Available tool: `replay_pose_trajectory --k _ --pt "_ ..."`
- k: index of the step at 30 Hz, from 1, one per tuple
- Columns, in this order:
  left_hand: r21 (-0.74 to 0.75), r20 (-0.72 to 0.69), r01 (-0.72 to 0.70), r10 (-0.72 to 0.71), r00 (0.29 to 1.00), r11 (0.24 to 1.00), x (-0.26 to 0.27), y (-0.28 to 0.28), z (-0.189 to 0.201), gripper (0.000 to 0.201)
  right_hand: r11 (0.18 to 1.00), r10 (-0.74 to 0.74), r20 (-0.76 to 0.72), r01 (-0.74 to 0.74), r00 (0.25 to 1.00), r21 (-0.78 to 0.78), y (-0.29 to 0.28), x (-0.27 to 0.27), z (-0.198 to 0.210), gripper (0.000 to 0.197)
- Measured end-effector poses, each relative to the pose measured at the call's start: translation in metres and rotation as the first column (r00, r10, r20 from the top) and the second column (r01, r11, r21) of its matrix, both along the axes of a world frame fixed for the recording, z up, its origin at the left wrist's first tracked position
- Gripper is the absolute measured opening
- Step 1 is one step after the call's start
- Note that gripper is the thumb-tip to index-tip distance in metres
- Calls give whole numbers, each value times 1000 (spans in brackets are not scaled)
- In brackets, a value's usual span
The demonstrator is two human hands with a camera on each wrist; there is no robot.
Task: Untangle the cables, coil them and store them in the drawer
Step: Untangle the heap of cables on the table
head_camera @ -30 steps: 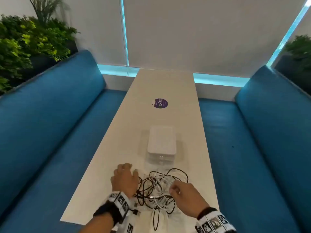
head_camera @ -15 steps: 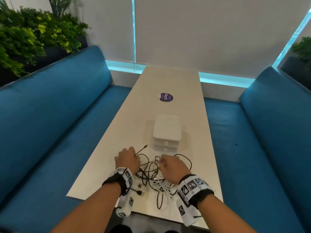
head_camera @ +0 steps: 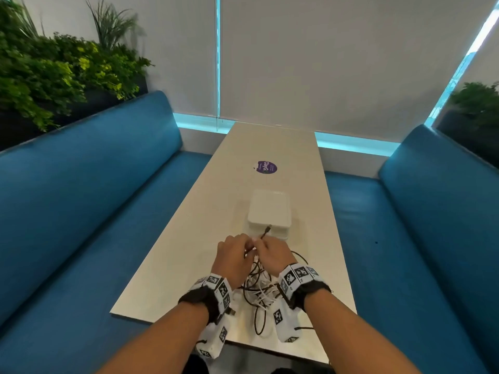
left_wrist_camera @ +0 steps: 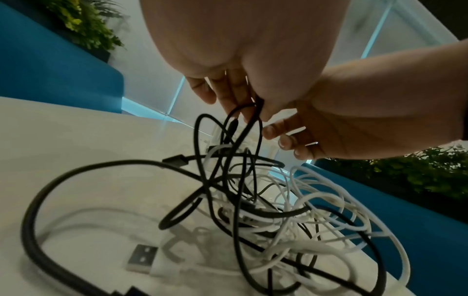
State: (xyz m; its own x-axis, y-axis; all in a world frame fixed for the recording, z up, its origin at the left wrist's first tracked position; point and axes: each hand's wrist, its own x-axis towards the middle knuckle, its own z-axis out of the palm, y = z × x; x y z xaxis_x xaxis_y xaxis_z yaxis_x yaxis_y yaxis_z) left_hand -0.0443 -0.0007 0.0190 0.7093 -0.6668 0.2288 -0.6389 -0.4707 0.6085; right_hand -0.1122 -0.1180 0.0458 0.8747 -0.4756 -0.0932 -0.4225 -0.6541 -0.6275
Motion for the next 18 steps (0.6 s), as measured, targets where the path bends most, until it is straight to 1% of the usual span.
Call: replay_pose_trajectory --k 3,4,6,9,11,12,14,16,18 --pt "71 -23 63 -61 998 995 2 2 -9 9 996 -7 -56 2 998 -92 -9 0 -1 37" --pt "121 1 83 -84 996 989 3 3 -12 10 994 -5 -71 -3 997 -113 -11 0 0 37" --pt "253 104 96 -126 987 963 5 5 -14 14 990 5 -79 -16 997 -143 -13 1 0 36" --pt "491 253 46 -193 948 870 8 6 -9 28 985 27 -95 -43 995 -170 -13 -3 1 34" --pt "583 314 -7 -217 925 813 12 8 -5 39 983 24 -99 -42 995 -180 -16 -8 4 38" --pt "600 335 -27 -220 916 800 13 8 -3 41 983 10 -97 -27 995 -183 -18 -11 5 39" --pt "609 353 -32 -235 905 793 12 8 3 35 982 -40 -97 21 995 -190 -23 -18 7 36" --pt "563 336 22 -253 907 826 6 5 8 22 979 -91 -67 78 994 -187 -25 -24 8 32" --pt "461 289 114 -271 918 880 1 0 10 18 977 -109 -11 105 994 -185 -26 -27 7 28"
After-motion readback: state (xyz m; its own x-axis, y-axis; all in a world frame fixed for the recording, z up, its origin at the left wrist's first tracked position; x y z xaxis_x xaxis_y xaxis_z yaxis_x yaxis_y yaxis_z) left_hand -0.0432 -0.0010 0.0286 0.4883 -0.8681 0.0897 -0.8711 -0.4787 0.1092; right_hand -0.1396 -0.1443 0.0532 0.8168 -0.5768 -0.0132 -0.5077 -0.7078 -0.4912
